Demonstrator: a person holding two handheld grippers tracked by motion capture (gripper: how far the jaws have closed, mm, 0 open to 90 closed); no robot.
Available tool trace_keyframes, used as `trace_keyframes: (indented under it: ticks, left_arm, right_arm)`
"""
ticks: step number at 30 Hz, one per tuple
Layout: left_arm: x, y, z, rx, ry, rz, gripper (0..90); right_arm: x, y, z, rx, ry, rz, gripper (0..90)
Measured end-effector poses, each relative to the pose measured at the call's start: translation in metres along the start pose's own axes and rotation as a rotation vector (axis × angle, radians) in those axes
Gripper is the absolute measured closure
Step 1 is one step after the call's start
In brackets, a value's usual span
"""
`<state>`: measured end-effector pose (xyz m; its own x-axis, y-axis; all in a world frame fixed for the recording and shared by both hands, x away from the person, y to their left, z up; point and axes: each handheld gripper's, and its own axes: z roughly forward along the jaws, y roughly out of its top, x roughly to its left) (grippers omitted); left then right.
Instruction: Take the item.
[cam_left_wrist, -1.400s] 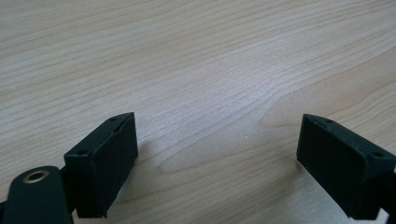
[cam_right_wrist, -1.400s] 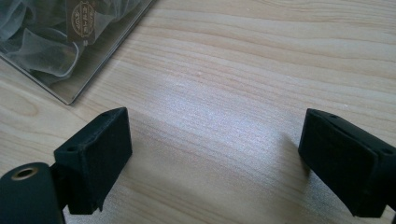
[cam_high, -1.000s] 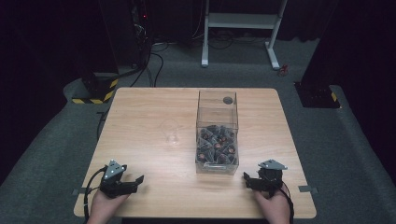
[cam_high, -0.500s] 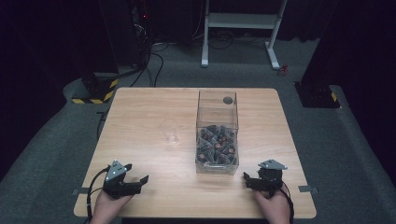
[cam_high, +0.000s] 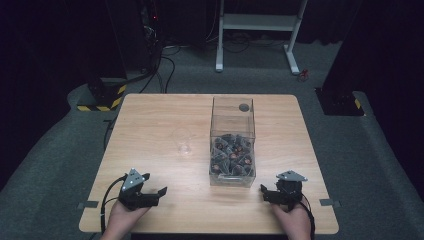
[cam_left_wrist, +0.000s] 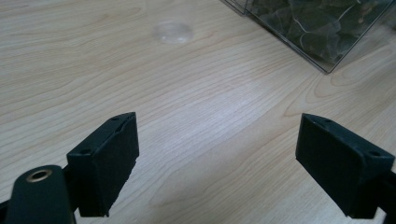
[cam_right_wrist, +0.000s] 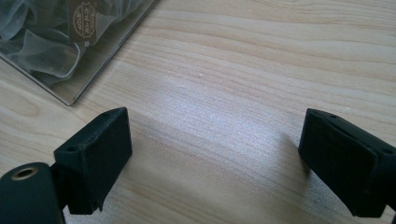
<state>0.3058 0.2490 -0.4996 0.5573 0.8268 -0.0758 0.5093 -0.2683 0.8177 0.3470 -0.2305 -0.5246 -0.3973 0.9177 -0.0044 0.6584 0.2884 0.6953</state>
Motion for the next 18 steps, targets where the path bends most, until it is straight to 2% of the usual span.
trace_keyframes:
  ticks: [3, 10, 18]
  left_arm:
    - [-0.003, 0.005, 0.003, -0.001, -0.003, 0.021, 14.0]
    - [-0.009, 0.018, 0.005, -0.025, -0.017, 0.028, 14.5]
    - [-0.015, 0.031, 0.010, -0.036, -0.039, 0.034, 14.9]
  right_arm:
    - [0.000, 0.000, 0.000, 0.001, 0.001, 0.000, 9.2]
    - [-0.004, -0.001, -0.001, 0.000, 0.024, -0.032, 8.9]
    - [-0.003, -0.001, -0.001, -0.002, 0.016, -0.027, 8.7]
